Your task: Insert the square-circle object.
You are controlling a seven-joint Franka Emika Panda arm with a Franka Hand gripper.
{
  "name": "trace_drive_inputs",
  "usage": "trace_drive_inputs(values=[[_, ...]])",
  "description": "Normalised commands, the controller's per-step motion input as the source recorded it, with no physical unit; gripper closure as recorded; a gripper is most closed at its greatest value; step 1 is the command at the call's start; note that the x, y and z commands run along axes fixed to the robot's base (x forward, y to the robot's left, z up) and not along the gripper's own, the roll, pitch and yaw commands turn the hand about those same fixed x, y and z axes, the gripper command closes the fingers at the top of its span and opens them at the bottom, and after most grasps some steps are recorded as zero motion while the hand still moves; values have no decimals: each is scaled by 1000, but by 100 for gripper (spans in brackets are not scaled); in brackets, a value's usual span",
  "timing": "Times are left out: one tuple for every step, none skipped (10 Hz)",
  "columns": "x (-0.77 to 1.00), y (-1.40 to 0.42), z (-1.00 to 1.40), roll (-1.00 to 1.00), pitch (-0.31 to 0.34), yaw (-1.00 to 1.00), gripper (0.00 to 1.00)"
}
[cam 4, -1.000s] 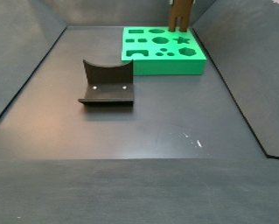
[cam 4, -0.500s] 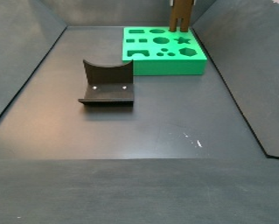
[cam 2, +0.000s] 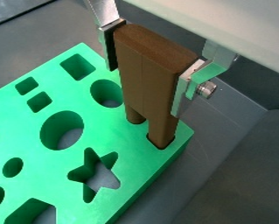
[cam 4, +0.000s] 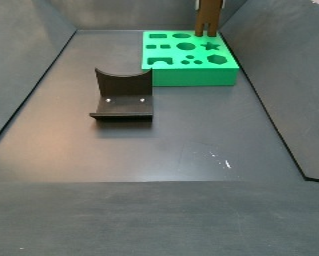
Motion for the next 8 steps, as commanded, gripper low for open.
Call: trace_drive_inputs(values=[[349, 0, -311, -63, 203, -26, 100], [506, 0, -251, -74, 287, -149, 100], [331, 0, -286, 0, 241, -231, 100], [217, 26, -291, -20, 146, -149, 100], [100, 63, -303, -90, 16, -91, 100], [-134, 63, -140, -79, -213, 0, 100], [-157, 3, -129, -23, -249, 0, 100], [-34, 0, 0, 0, -27, 0, 100]])
